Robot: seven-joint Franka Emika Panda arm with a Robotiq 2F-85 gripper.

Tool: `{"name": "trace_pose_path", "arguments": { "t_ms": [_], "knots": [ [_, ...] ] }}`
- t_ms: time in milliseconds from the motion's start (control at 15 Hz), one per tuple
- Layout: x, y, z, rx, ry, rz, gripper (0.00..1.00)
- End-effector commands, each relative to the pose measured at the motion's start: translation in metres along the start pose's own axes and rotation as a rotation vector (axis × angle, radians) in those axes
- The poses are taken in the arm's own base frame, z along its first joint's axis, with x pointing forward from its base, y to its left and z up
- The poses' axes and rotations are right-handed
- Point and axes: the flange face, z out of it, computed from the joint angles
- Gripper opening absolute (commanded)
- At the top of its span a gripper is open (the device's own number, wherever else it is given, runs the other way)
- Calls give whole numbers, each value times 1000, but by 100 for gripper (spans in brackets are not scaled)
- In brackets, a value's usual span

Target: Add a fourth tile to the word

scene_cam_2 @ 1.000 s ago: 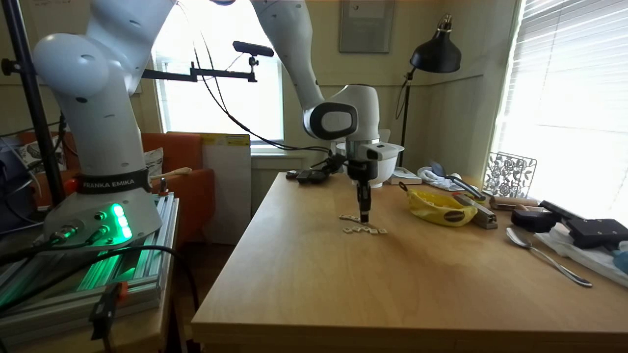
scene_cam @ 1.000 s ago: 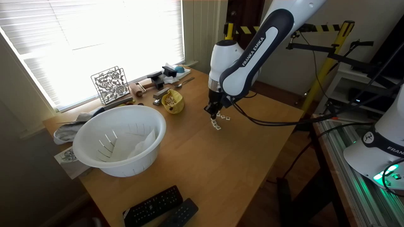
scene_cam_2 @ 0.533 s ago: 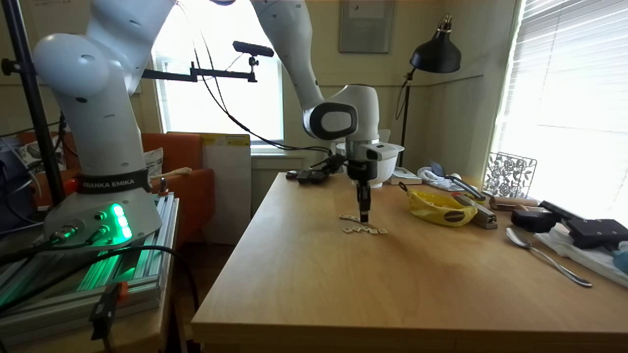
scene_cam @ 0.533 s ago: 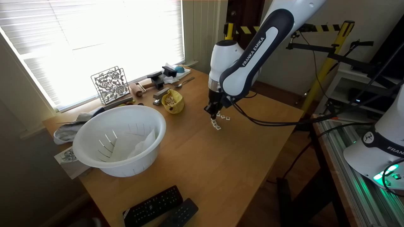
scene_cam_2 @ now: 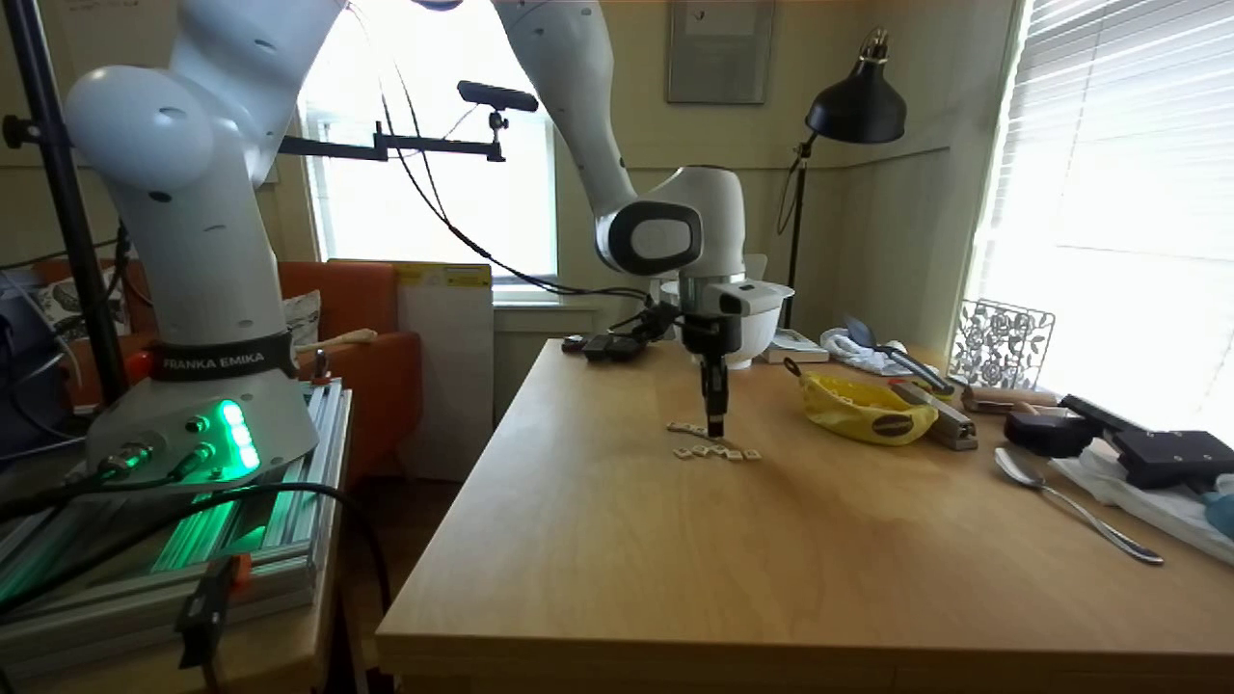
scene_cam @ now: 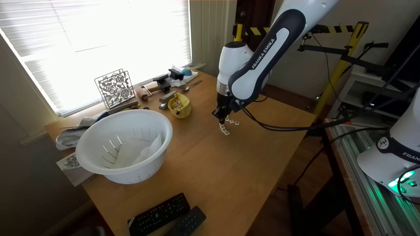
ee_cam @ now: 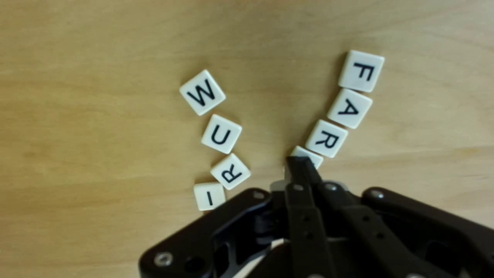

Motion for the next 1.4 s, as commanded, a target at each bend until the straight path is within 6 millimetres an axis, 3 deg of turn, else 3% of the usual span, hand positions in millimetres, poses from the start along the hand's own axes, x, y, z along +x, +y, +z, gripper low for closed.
{"name": "trace_pose_path", "arguments": {
  "t_ms": [0, 1333],
  "knots": [
    [-14, -4, 16, -6, -44, 18, 0],
    [-15, -10, 18, -22, -38, 13, 0]
  ]
}}
